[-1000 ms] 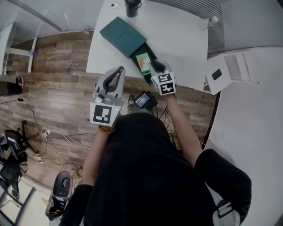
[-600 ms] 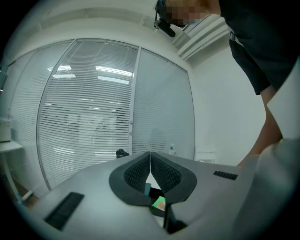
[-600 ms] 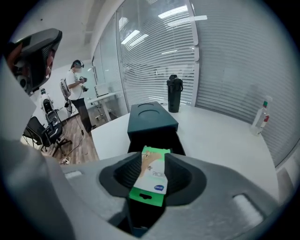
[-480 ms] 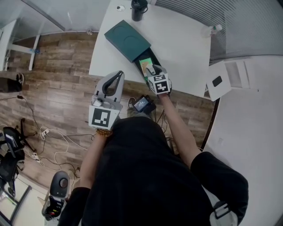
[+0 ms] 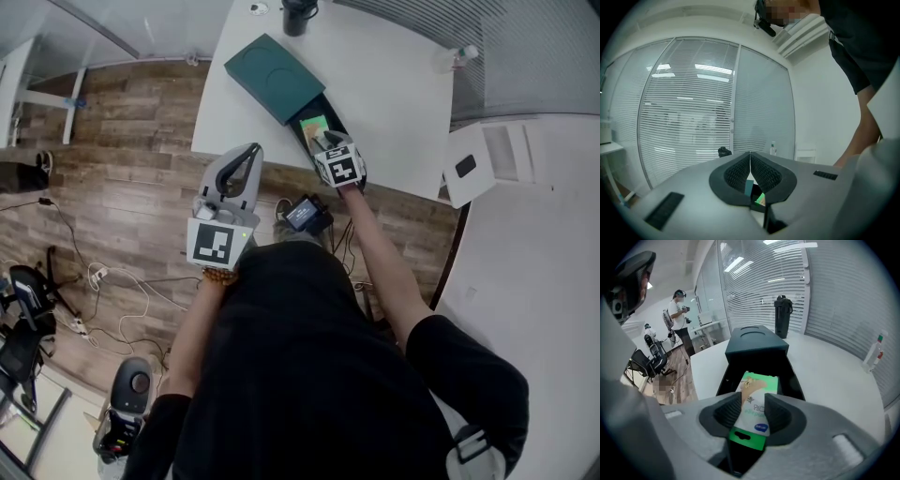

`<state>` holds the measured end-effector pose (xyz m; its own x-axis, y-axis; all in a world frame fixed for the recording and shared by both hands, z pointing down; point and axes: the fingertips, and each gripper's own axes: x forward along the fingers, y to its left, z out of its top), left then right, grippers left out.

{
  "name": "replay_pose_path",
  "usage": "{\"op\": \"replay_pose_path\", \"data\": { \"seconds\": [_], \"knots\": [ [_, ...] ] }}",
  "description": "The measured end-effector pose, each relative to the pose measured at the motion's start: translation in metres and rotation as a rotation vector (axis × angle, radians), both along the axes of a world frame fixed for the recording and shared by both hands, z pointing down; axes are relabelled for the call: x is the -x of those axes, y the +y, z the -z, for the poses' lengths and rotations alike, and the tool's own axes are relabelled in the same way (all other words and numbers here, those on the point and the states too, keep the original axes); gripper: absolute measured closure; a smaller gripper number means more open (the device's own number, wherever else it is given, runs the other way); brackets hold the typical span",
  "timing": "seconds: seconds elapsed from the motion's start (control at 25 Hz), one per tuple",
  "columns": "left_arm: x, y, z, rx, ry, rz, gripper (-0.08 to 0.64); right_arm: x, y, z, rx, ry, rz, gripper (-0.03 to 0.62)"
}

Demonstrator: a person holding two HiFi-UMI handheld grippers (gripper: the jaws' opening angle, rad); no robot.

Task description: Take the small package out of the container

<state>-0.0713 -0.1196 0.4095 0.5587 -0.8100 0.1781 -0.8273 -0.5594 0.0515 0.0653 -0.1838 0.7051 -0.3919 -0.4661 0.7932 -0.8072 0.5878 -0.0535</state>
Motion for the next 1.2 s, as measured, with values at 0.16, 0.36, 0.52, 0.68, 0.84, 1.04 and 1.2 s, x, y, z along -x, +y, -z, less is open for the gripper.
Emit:
{"op": "replay_pose_path", "data": {
  "seconds": [0.16,0.36,0.52,0.68,0.84,1.04,1.2],
  "knots": [
    [-0.003,0.0,0.001,-0.002,-0.002,-0.008,0.558,0.003,0.003,0.004,-0.005,0.025,0.07,0.44],
    [-0.006,0.002,0.002,-0.011,-0.012,-0.016,0.558,0.004,0.005,0.011,-0.071,0.089,0.235,0.44],
    [-0.003,0.001,0.001,-0.002,-0.008,-0.007,0.558,-0.001,0.006,0.014,-0.04,0.021,0.143,0.431],
    [-0.004,0.002,-0.001,-0.004,-0.006,-0.009,0.558,-0.003,0.015,0.01,0.054,-0.025,0.03,0.296],
    [-0.006,0.002,-0.001,-0.004,-0.003,-0.017,0.558,-0.005,0.012,0.005,0.067,-0.01,-0.006,0.284],
    [-0.007,0.003,-0.001,0.002,0.003,-0.012,0.558,-0.009,0.009,-0.004,0.113,-0.051,-0.033,0.259],
    [-0.004,0.004,-0.003,0.007,0.002,-0.007,0.558,-0.008,0.005,-0.012,0.117,-0.025,-0.025,0.259]
  ]
}}
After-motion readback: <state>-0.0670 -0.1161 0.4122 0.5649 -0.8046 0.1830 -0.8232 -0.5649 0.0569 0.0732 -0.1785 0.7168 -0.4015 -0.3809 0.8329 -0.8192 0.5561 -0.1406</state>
